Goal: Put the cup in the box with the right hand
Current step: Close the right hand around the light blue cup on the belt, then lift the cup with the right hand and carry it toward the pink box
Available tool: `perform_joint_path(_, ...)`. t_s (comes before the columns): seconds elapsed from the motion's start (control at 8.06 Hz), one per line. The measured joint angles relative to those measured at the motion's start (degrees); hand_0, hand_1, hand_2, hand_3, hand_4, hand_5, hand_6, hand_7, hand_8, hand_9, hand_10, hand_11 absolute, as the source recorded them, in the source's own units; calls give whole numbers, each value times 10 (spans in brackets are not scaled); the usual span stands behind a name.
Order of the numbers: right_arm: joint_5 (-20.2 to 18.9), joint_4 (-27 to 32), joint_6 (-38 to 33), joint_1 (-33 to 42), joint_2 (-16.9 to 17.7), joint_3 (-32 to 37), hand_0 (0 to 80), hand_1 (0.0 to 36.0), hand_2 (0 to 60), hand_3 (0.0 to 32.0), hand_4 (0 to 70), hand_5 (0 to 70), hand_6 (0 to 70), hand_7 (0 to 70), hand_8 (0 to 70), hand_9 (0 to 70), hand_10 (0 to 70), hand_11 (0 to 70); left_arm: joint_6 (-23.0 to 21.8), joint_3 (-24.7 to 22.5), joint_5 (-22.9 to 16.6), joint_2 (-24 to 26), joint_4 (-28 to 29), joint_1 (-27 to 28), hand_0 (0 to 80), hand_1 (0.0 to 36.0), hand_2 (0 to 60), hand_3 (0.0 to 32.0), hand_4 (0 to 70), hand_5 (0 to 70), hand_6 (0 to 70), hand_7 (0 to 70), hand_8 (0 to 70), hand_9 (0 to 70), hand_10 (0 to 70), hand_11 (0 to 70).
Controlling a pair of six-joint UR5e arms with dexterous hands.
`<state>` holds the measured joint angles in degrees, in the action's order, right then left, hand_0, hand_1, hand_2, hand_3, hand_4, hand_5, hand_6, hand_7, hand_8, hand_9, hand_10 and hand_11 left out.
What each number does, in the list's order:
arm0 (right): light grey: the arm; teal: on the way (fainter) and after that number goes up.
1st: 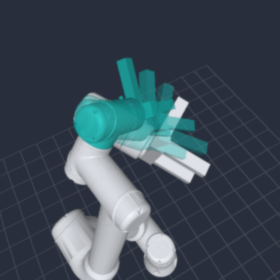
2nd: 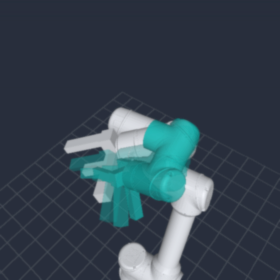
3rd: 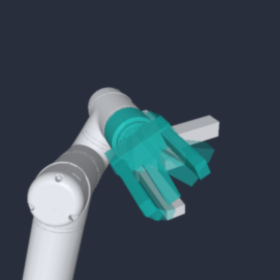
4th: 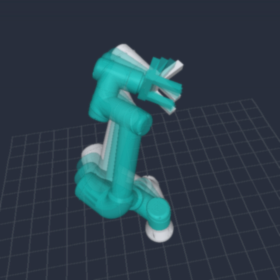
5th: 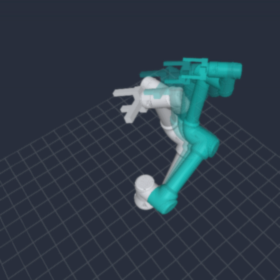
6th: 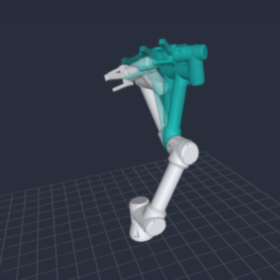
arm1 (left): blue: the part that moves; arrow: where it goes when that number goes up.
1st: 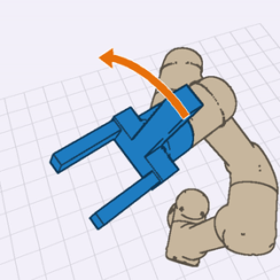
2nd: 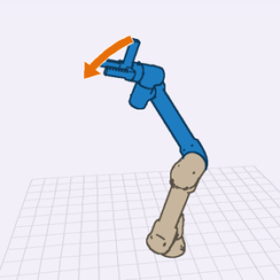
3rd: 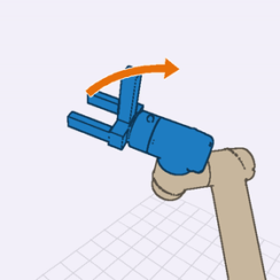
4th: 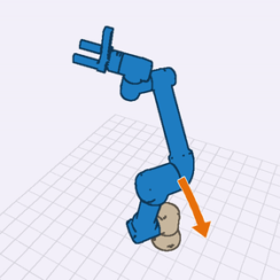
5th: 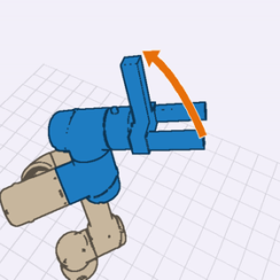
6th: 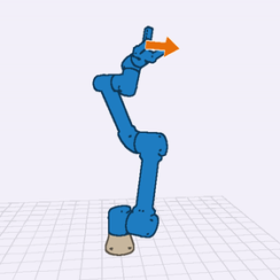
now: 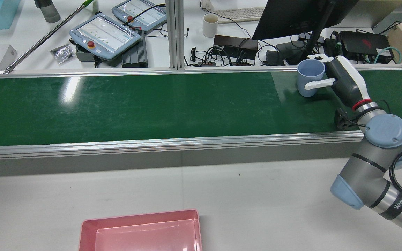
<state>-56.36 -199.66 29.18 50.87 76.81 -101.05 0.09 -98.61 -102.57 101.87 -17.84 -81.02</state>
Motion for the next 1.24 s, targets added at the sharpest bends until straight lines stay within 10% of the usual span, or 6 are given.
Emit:
perform_joint_path(0.25,0,0,6,9,0,-2,470,121,359,0,700,0,137,630,90,222,62,78,0,0,0,0,0,0,0,0,0,0,0,0,0,0,0,0,0,0)
perform_joint_path(0.62,0,0,21,33,3,-27,471,116,355,0,700,0,132,606,86,219,64,82,0,0,0,0,0,0,0,0,0,0,0,0,0,0,0,0,0,0)
perform_joint_path(1.24,2,-91,135,-62,27,-324,475,119,337,0,700,0,162,700,101,271,58,74,0,0,0,0,1,0,0,0,0,0,0,0,0,0,0,0,0,0)
